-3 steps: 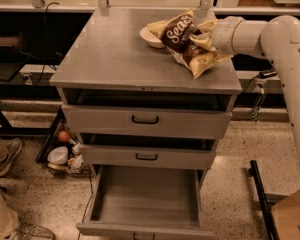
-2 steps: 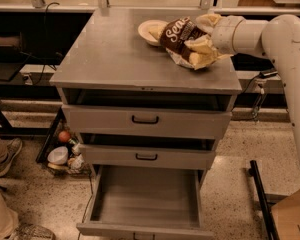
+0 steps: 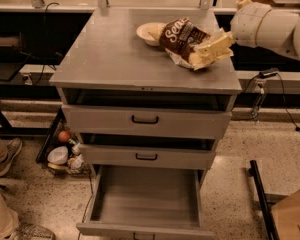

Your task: Pick brown chip bag from bottom drawer and place on counter

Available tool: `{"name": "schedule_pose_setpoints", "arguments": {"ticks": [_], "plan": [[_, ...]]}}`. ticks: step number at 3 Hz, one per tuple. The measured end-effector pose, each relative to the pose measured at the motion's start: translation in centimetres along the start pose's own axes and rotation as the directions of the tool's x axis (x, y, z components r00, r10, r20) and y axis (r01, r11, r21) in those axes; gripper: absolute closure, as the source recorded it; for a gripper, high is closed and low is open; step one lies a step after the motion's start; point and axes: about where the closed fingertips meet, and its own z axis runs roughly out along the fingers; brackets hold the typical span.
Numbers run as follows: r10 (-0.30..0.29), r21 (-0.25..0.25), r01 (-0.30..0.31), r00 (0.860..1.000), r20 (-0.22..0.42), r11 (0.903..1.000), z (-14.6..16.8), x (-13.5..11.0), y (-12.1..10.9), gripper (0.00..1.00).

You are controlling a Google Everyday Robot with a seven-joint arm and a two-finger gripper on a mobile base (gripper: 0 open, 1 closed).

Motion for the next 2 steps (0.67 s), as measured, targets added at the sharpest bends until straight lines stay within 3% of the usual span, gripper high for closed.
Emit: {"name": "schedule_pose_setpoints", "arguments": {"ticks": [1,2], "plan": [[-0.067,0.118,0.063,0.997,0.033,0.991,-6.2,-4.0,-4.4,0.0],[-0.205,0.237,0.193,0.978,0.025,0.952,-12.9,-10.6,-10.5,0.0]]}}
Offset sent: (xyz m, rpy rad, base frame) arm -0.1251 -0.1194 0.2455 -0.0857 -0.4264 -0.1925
